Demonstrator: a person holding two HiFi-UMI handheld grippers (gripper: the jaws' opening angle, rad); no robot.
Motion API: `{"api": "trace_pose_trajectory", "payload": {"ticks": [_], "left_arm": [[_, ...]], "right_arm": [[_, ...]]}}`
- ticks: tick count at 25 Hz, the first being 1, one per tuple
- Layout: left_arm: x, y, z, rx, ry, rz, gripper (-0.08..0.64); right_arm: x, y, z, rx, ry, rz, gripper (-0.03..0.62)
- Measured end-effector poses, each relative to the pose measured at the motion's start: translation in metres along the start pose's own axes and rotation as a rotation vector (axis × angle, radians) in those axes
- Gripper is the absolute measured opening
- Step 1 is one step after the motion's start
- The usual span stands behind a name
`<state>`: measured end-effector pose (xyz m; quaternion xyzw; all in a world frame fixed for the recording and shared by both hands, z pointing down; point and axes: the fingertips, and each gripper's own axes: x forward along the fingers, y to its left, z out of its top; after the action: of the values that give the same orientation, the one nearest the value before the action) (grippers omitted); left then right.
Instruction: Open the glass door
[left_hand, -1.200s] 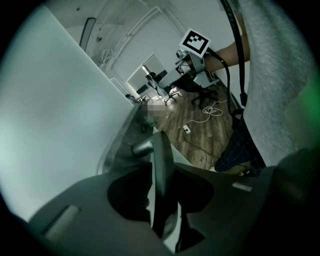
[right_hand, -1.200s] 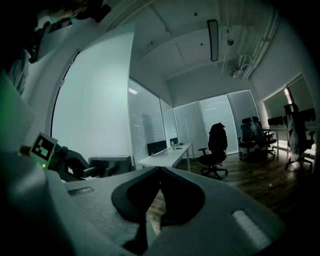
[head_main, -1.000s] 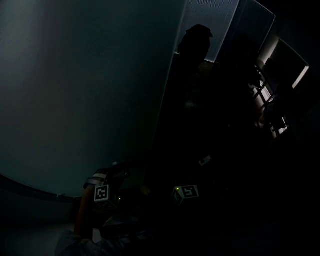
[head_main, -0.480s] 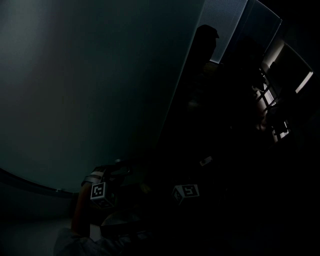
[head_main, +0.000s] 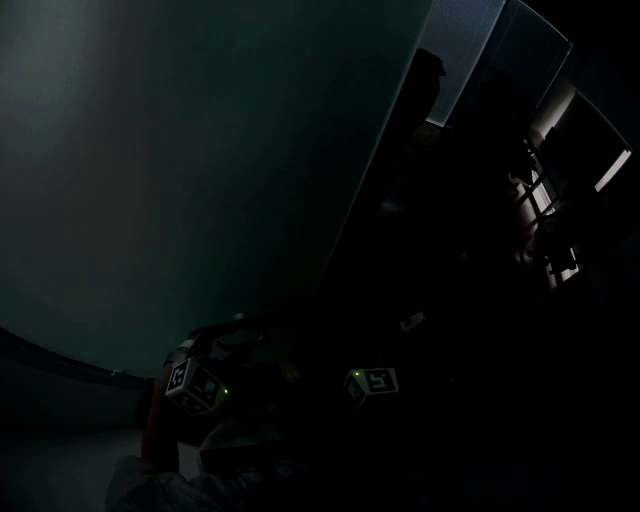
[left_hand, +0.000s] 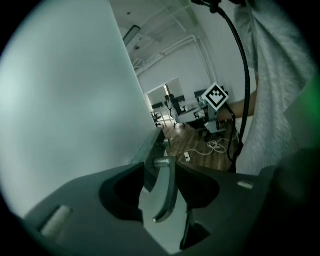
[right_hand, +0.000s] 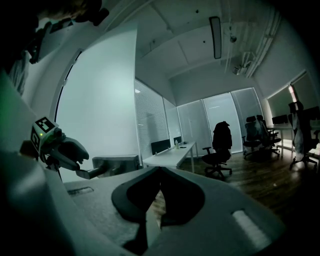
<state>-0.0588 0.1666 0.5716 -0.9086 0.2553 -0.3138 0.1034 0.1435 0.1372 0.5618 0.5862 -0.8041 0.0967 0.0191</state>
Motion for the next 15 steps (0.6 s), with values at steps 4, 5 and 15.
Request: {"api": "trace_pose_trajectory", "payload": {"ticks": [4, 5, 15], "left_arm": [[-0.002, 0.011, 0.014, -0.067, -0.088, 0.065, 0.201], [-0.003, 0.013, 0.018, -0.087, -0.116, 0.081, 0.195], [-0.026, 0.042, 0.053, -0.367, -0.381, 0.224, 0.103]], "right_arm": [[-0.001, 0.000, 0.000, -0.004, 0.003, 0.002, 0.003], [-0.001, 0.000, 0.001, -0.004, 0.003, 0.003, 0.003], [-0.003, 0.011, 0.013, -0.004, -0.008, 0.016, 0.002]]}}
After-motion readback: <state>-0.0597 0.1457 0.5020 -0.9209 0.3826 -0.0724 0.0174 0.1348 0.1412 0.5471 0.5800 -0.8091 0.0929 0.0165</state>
